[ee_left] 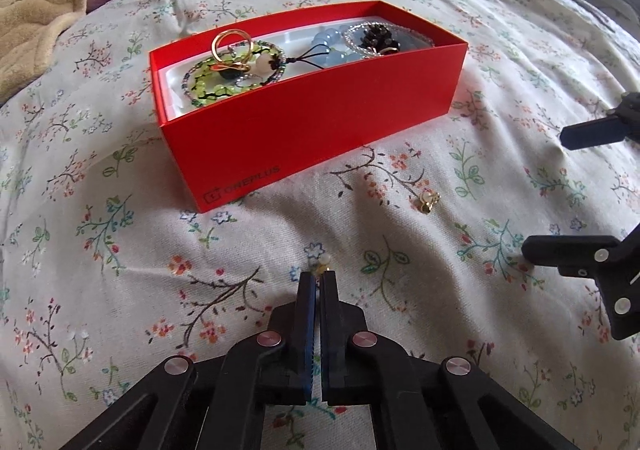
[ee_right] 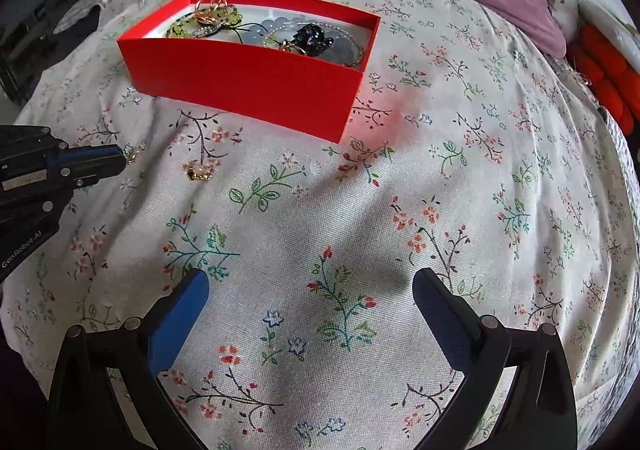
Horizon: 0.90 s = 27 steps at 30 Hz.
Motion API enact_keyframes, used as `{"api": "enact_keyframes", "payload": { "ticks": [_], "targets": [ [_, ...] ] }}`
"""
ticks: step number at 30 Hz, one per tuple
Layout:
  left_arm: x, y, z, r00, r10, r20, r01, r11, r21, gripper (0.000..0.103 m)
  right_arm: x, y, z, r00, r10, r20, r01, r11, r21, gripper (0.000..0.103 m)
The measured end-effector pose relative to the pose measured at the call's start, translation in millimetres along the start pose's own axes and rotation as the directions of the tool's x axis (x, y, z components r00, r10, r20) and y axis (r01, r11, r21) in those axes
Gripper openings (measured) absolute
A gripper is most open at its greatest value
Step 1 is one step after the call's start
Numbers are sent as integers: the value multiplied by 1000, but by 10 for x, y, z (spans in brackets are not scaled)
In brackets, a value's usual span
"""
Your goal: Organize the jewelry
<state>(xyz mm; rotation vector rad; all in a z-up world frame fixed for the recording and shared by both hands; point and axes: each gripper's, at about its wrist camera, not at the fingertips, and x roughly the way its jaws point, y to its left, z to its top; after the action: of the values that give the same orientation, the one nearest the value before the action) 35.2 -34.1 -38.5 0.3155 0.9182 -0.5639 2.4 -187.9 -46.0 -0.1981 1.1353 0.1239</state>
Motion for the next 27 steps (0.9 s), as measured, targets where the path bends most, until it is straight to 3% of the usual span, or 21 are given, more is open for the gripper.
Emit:
{"api": "enact_keyframes", "payload": {
  "ticks": [5,11,14,23,27],
  "targets": [
    [-98,72,-28,1000,2,11,-1,1000,-15,0,20,125,75,999,40,17,-40,999,2,101],
    [-163,182,-45,1000,0,13,0,999,-46,0,134,238,238,997,70,10,-70,998,-8,86],
    [-179,208,-66,1000,-17,8,17,998,-62,1,154,307,312,997,78,23,-78,997,-27,74],
    [-198,140,-126,999,-40,-13,40,999,-29,25,198,381,470,990,131,47,-128,990,-61,36],
    [-203,114,-128,999,-48,-14,47,998,-28,37,193,464,487,987,156,47,-150,982,-111,15]
  ]
}}
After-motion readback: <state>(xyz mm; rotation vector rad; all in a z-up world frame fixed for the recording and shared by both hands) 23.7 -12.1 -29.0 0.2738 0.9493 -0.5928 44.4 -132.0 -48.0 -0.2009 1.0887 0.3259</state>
